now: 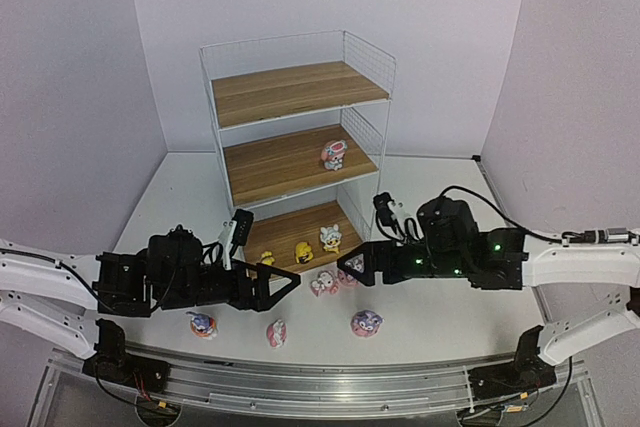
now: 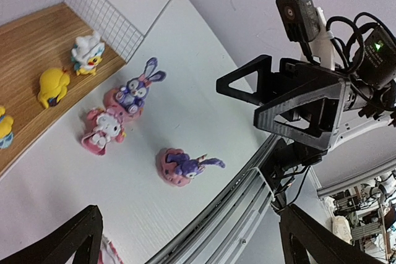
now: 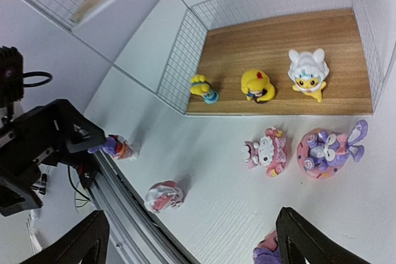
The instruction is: Place and organize the plastic toys onto the shelf
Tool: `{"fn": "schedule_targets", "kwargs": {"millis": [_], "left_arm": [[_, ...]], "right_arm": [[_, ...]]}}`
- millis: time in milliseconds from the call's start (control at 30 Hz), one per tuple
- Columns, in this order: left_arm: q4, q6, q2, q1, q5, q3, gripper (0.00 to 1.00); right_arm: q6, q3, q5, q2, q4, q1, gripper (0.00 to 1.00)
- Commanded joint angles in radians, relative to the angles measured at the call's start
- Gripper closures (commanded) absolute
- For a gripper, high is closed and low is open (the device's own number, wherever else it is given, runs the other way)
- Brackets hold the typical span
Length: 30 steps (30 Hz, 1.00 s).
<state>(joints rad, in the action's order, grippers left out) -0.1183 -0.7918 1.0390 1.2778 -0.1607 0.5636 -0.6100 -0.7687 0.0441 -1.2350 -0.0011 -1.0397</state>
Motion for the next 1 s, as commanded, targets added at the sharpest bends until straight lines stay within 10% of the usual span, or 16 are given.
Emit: {"fn": "schedule_targets", "kwargs": {"millis": [0, 767, 967], "left_arm": [[0.033, -0.099, -0.069, 0.004, -0.038, -0.045, 0.00], [0.090, -0.156, -0.147, 0.005, -0.031, -0.105, 0.00], [0.088, -0.164, -0.165, 0.004, -0.036, -0.113, 0.00]], "right_arm": [[-0.070, -0.102, 0.076, -0.180, -0.061, -0.003, 0.12], [0.004, -0.434, 0.301, -0.743, -0.141, -0.055, 0.24], [0.066, -0.458, 0.336, -0.780, -0.148, -0.075, 0.43]]}}
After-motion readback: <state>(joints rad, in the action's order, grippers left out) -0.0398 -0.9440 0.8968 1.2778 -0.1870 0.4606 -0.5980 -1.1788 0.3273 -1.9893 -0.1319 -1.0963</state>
